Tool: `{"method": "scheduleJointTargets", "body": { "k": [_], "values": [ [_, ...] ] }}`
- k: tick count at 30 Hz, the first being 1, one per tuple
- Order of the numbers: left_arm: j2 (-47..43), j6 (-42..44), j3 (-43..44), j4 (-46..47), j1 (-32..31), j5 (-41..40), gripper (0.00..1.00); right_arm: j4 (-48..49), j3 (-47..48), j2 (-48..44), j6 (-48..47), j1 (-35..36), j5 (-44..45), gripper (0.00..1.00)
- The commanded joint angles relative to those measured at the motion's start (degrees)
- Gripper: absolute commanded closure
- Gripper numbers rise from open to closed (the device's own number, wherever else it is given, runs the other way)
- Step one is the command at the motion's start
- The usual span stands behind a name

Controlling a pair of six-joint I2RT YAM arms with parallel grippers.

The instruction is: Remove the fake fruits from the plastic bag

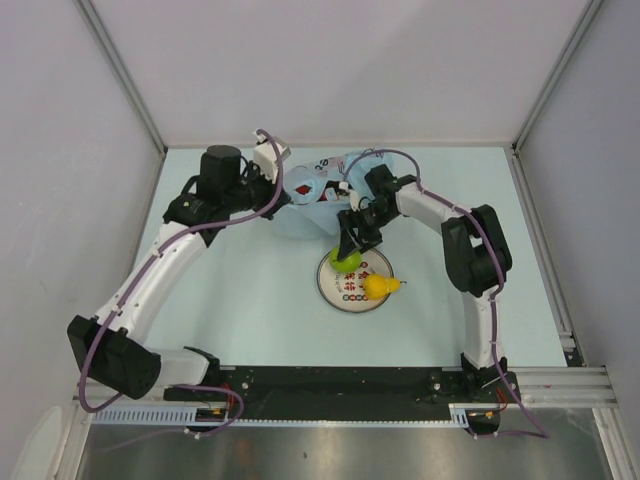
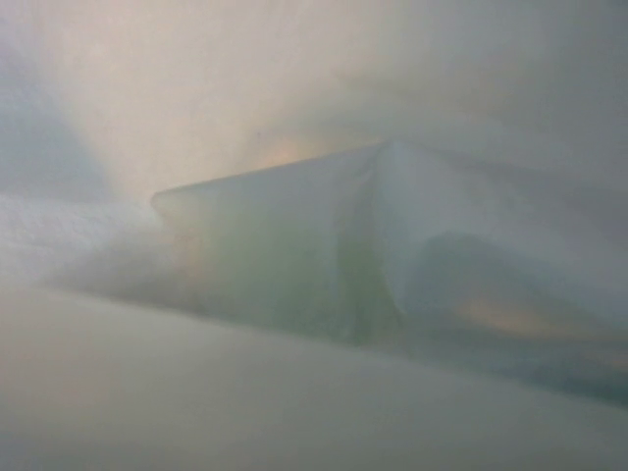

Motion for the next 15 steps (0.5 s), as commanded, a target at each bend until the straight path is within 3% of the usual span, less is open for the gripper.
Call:
{"method": "scheduleJointTargets", "body": {
  "k": [1,4,5,6,15],
  "values": [
    [1.32,2.01,4.68,-1.15,0.53,0.63,1.0,-2.02,1.57,2.13,-3.61,-0.36,-6.54,0.43],
    [2.29,2.45,5.57,-1.07,0.53,0.01,1.0,-2.21,0.26,1.61,-5.19,-0.36,-3.11,0.35],
    [2.47,2.54,5.74,-0.98,0.53,-0.07,1.0,-2.29,-0.01,1.43,-5.29,-0.44,-2.41,0.13],
    [2.56,2.62,5.92,-0.98,0.53,-0.07,1.0,-1.86,-0.27,1.17,-5.03,-0.44,-0.32,0.01],
    [2.38,2.36,5.4,-0.63,0.53,0.45,1.0,0.87,0.69,-1.81,-4.58,-0.71,5.67,0.0]
  ]
}}
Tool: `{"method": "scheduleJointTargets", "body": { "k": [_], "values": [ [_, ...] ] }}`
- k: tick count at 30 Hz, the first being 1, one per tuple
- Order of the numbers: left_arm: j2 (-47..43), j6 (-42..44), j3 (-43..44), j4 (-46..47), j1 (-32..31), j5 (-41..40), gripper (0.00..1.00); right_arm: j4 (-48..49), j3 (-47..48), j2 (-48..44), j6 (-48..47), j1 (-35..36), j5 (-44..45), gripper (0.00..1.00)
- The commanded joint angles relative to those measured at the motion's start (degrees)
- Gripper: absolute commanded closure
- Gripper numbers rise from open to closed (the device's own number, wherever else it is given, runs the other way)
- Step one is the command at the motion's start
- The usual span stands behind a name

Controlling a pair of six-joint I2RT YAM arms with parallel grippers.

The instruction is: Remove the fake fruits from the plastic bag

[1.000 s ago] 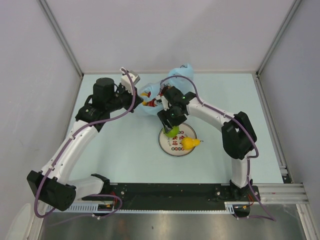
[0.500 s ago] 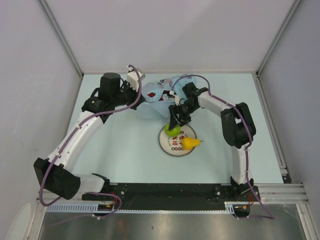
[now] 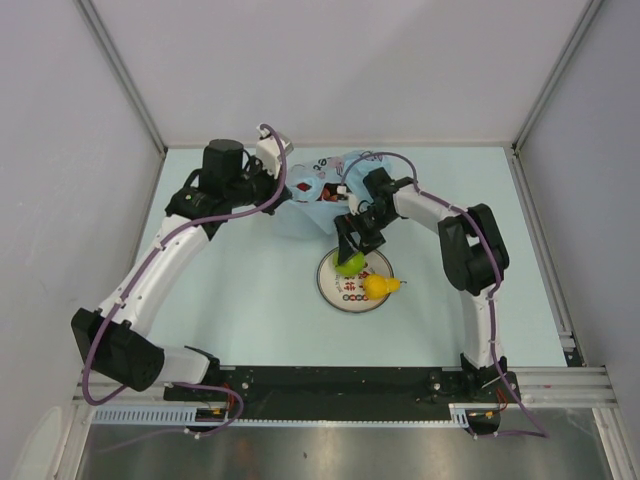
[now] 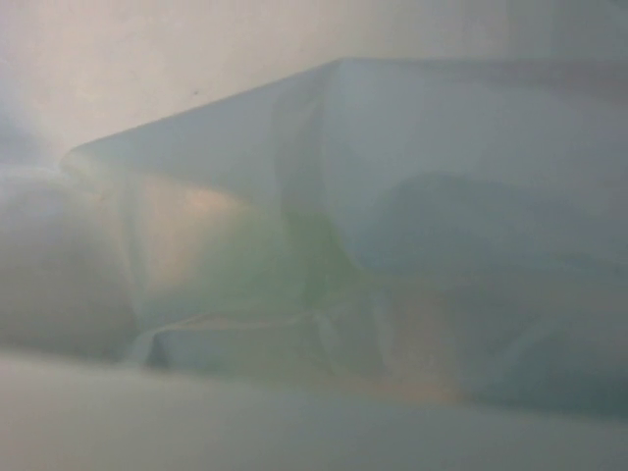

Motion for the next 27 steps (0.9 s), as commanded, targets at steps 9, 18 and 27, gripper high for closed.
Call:
{"method": "scheduleJointTargets", "body": {
  "k": [9,18,27],
  "values": [
    [-0.83,0.48,1.2,2.0,0.42,0.67,1.0,1.05,0.76,-5.19,-1.17,-2.4,10.13,0.1],
    [-1.18,0.57,1.02,1.56,0.51,0.85,1.0,-1.06,0.76,-5.72,-3.2,-3.01,0.92,0.39],
    [-0.57,0.74,0.32,0.33,0.51,0.85,1.0,-5.63,-0.47,-2.21,-6.36,-3.37,-13.18,0.27]
  ]
}}
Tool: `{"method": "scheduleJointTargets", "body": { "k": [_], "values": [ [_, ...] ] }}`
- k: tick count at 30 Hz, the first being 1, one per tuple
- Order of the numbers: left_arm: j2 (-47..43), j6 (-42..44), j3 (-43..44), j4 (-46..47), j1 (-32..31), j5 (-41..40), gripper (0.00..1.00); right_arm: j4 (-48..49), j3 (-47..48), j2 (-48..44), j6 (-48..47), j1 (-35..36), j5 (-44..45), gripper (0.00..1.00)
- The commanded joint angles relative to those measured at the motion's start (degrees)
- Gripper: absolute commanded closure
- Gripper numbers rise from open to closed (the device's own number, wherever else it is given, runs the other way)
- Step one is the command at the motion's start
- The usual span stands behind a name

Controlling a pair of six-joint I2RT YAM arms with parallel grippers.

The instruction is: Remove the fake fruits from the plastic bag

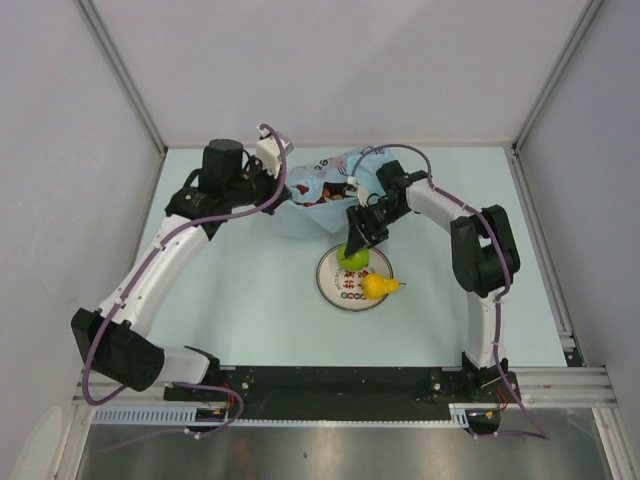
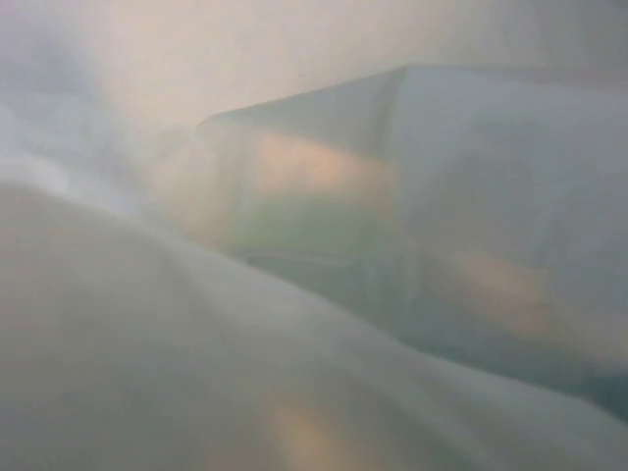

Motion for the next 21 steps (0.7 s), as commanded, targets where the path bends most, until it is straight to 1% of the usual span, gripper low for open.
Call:
{"method": "scheduleJointTargets", "body": {
  "k": [1,2,3,4,10,12,15,16,18,21],
  "values": [
    [-0.39,0.76,0.4,0.31,0.49,0.83,1.0,-3.01,-0.73,0.92,-2.97,-0.04,-4.47,0.24],
    [-0.22,0.76,0.49,0.4,0.49,1.0,1.0,-2.75,-0.82,0.83,-3.24,-0.22,-2.37,0.18],
    [0.22,0.76,0.75,0.31,0.49,0.92,1.0,-2.22,-1.0,0.75,-4.02,-0.57,-1.74,0.05],
    [0.31,0.68,1.02,0.4,0.49,1.09,1.0,-1.96,-1.09,0.57,-4.03,-0.57,0.01,0.0],
    [1.8,0.68,2.6,0.4,0.49,1.09,1.0,3.75,-1.18,-1.36,-2.28,-1.36,7.48,0.0],
    [1.98,0.68,3.04,0.57,0.49,1.09,1.0,5.77,-1.0,-2.32,-1.92,-1.54,8.02,0.0],
    [1.54,0.76,2.95,0.4,0.49,0.92,0.99,5.34,1.1,-5.57,-3.06,-1.8,5.57,0.0],
    [1.28,0.68,2.69,0.4,0.49,1.0,1.0,5.08,1.54,-8.28,-4.28,-1.8,2.43,0.0],
    [0.23,0.68,2.08,0.22,0.49,0.83,1.0,3.41,2.07,-10.93,-5.96,-1.28,0.04,0.0],
    [-1.18,0.33,1.03,0.22,0.49,0.83,1.0,1.48,0.59,-16.82,-9.04,0.92,-0.07,0.0]
  ]
}}
